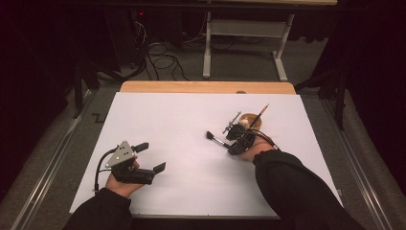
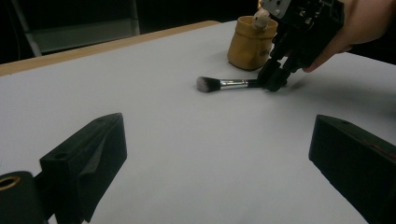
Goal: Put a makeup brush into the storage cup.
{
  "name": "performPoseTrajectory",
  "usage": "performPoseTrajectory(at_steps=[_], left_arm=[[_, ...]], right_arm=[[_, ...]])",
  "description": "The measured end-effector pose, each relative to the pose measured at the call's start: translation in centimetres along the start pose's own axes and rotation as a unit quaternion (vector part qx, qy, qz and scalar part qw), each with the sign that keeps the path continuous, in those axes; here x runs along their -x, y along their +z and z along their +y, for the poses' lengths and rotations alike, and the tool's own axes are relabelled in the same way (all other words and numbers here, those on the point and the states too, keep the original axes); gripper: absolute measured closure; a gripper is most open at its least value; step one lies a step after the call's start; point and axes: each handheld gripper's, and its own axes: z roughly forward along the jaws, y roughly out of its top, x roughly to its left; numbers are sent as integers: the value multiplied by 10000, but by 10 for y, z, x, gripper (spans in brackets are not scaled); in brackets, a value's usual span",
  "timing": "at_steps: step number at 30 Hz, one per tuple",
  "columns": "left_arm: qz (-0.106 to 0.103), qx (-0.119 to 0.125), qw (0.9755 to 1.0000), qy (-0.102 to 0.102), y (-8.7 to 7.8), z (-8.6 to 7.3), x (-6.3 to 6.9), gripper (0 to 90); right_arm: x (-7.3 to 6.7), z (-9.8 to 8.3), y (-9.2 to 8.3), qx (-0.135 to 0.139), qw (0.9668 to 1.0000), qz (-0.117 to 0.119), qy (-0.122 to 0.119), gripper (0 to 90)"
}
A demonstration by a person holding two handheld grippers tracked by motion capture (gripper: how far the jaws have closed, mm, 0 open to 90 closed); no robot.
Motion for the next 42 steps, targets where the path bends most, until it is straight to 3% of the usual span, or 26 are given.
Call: performPoseTrajectory(at_steps=[25, 42], left_arm=[[20, 23, 10000, -3, -1, 0, 0, 50], [32, 37, 10000, -14, -1, 1, -1, 51]], right_arm=[[2, 5, 1, -199, 9996, 121, 161, 791], [-3, 7, -2, -273, 9996, -64, 74, 813]])
